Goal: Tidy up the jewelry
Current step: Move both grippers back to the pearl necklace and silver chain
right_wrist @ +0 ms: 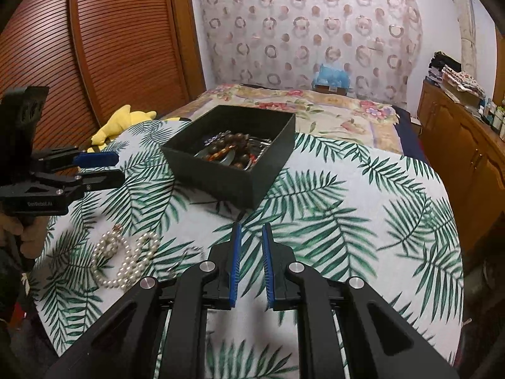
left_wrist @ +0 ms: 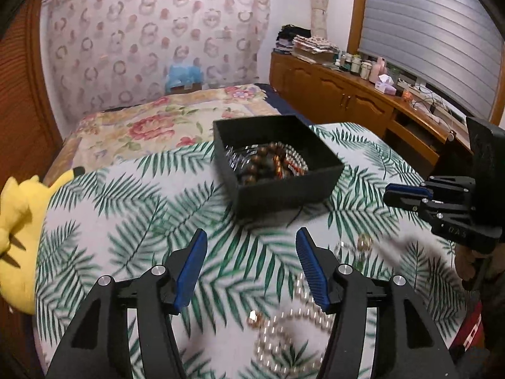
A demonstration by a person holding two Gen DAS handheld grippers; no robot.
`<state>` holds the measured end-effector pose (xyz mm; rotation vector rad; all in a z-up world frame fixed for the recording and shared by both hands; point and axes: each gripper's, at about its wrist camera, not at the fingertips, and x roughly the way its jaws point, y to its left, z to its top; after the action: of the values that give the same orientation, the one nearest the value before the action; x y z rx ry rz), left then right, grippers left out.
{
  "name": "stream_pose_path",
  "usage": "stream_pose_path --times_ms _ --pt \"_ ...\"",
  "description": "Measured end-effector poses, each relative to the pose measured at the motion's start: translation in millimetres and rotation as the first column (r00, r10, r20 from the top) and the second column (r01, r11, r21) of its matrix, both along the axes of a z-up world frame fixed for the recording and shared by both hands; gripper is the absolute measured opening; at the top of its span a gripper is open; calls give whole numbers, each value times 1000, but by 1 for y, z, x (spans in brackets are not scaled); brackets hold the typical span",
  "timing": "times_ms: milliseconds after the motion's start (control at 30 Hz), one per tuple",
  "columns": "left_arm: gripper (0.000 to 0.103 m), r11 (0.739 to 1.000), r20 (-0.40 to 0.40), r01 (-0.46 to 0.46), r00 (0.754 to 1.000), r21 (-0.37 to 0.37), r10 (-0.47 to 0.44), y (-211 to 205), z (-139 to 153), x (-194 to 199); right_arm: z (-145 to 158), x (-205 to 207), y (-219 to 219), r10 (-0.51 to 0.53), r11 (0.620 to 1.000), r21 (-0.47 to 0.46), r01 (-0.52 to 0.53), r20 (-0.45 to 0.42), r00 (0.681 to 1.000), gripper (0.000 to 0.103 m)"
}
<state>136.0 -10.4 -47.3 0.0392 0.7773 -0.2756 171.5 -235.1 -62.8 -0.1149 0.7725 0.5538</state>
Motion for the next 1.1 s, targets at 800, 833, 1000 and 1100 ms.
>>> stream_pose_path --times_ms 800,833,1000,1100 --pt "44 999 -56 -19 998 41 22 2 -38 -77 0 -87 19 41 999 -23 -40 34 999 15" --pt "41 999 -64 -18 998 38 21 3 -39 -77 1 -90 19 43 999 -27 -42 37 998 15" --pt "32 999 -103 -37 994 38 41 8 -49 -69 5 -93 16 40 999 -16 -40 45 998 15" --pt "32 999 -108 -41 993 30 44 8 -51 -65 5 -95 16 42 999 -16 -41 45 998 15"
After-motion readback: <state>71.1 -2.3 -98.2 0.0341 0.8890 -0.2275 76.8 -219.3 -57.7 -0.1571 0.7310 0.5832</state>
